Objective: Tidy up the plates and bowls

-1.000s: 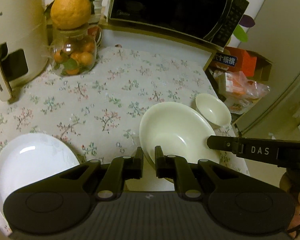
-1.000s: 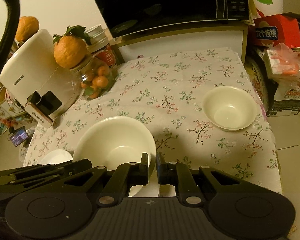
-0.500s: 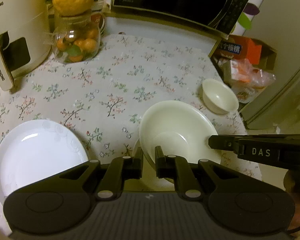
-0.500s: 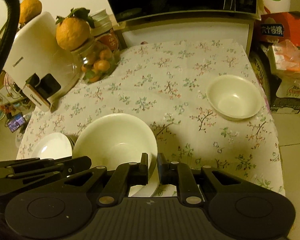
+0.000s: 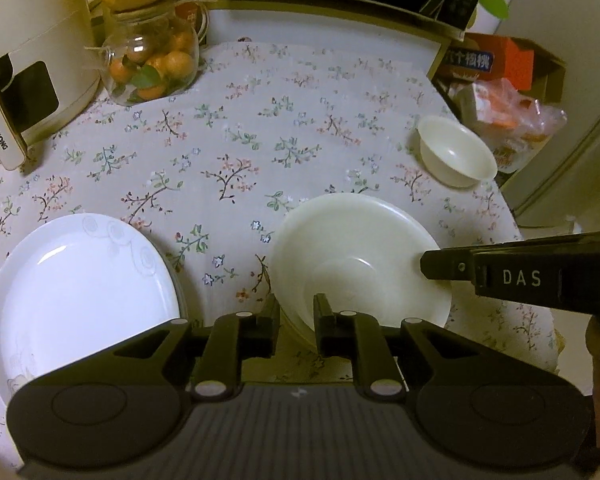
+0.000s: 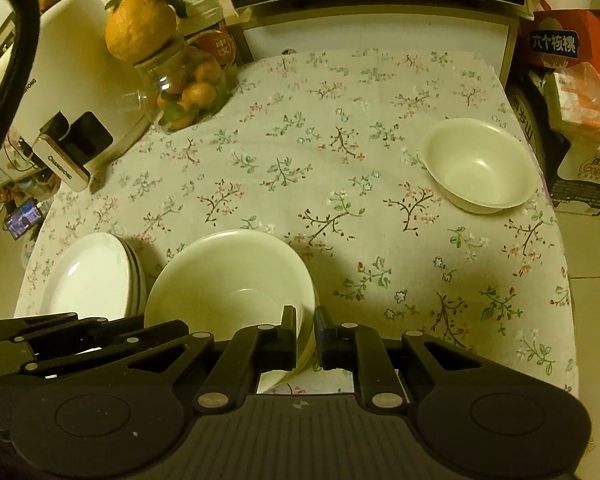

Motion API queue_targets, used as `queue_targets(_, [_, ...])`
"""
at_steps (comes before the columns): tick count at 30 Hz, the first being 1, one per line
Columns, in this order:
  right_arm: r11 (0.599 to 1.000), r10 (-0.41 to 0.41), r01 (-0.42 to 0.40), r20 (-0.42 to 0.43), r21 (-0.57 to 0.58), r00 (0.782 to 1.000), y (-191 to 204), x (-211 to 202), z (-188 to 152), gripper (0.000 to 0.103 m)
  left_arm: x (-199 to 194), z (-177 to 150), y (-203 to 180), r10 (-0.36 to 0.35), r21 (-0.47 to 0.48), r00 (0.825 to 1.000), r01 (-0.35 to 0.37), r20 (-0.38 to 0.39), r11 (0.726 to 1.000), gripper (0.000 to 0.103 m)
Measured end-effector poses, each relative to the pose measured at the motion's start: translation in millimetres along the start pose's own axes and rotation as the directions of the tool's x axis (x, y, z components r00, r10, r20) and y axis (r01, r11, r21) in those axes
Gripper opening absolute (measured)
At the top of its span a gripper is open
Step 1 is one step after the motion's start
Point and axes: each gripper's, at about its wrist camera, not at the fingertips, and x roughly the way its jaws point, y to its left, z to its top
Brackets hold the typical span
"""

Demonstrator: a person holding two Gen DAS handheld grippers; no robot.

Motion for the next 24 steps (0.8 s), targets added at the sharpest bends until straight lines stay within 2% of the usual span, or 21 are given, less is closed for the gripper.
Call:
queue_targets(13, [1.0,-0.012,0.012,-0.027,-0.011,1.0,-1,10,-1,0.013,14,-3,0,0.011,0.004,0.999,-0.01,-0.037,1.0,0.019])
queue_targets(16, [1.0,-0.022,0.022,-0.036,-0.011,0.999,-2,15,-2,0.013,15,-2,-1,0.004,0.003,0.999,-0.004,-0.04,1.0,0.023])
queue_targets(20, [1.0,-0.026,0.025,-0.046,-0.01,0.999,-2,19,-3,0.013,14,-1,-3,-0.005,0.017,1.0,0.005,-0.026,1.0,0.031])
queue_targets(24, [1.0,-0.019,0.018,-0.053,-0.01,0.998,-1,20,-4,0.017,12,0,-4,0.005,0.032,1.0,-0.004,-0.011,0.999,0.031])
